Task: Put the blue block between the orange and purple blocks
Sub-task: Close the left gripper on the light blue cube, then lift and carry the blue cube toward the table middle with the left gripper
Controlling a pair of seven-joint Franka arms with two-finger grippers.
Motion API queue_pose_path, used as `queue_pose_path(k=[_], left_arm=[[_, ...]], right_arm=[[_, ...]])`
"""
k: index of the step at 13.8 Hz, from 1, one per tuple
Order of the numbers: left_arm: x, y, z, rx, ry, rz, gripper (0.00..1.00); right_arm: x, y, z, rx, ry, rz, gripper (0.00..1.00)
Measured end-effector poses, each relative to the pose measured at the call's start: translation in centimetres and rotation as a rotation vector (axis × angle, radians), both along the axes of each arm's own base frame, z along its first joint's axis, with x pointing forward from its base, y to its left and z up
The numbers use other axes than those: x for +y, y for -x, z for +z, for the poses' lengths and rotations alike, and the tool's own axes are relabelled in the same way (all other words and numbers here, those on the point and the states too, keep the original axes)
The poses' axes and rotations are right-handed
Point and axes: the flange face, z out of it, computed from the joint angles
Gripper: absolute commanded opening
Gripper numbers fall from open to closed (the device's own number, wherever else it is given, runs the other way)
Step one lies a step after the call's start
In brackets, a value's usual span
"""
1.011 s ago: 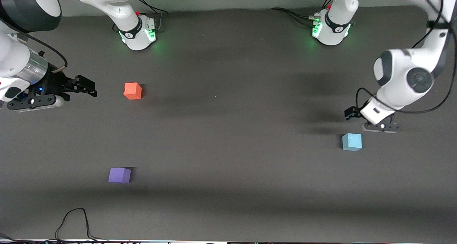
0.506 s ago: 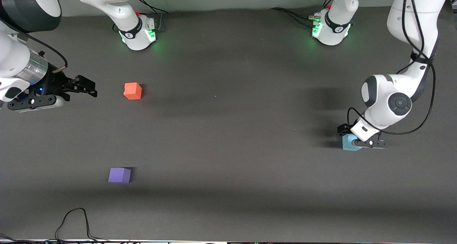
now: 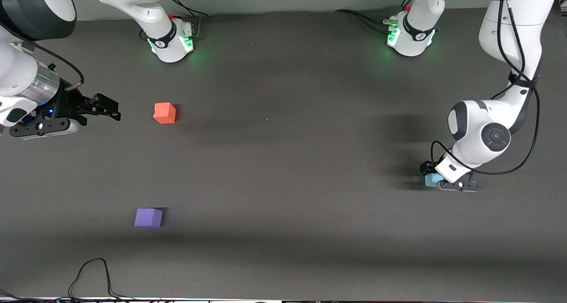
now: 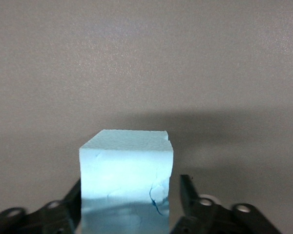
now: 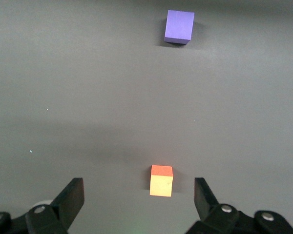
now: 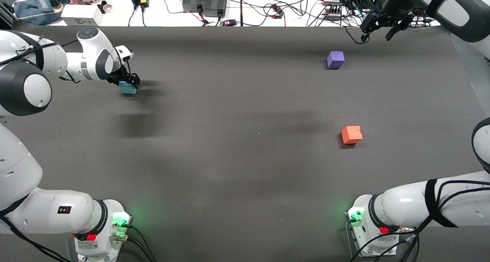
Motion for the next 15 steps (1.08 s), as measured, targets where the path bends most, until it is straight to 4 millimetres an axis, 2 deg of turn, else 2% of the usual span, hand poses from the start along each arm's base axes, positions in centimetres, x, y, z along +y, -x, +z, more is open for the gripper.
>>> queue_pose_path(k=[5,7,10,12,14,15], left_arm=[[0.1,-0.6,0.7,-0.001,0.0,0.005,0.16],[0.3,-1.6,2.7,0.04,-0.001,0.022,0.16],[0.1,-3.6,9.5,0.094,-0.002,0.056,0.17],[-0.7,-3.8,14.1,0.121,-0.001,0.081,0.17],[-2.9,-3.3,17.9,0.153,-0.003,0.105,0.17],[-5.0,-3.0,19.6,0.165,-0.005,0.119,0.17]], right_arm=[[0.0,0.0,0.0,0.0,0.0,0.0,1.0],[0.0,0.0,0.0,0.0,0.0,0.0,1.0],[0.0,0.0,0.0,0.0,0.0,0.0,1.0],[0.0,0.0,0.0,0.0,0.0,0.0,1.0],[0.0,0.0,0.0,0.0,0.0,0.0,1.0],[0.0,0.0,0.0,0.0,0.0,0.0,1.0]])
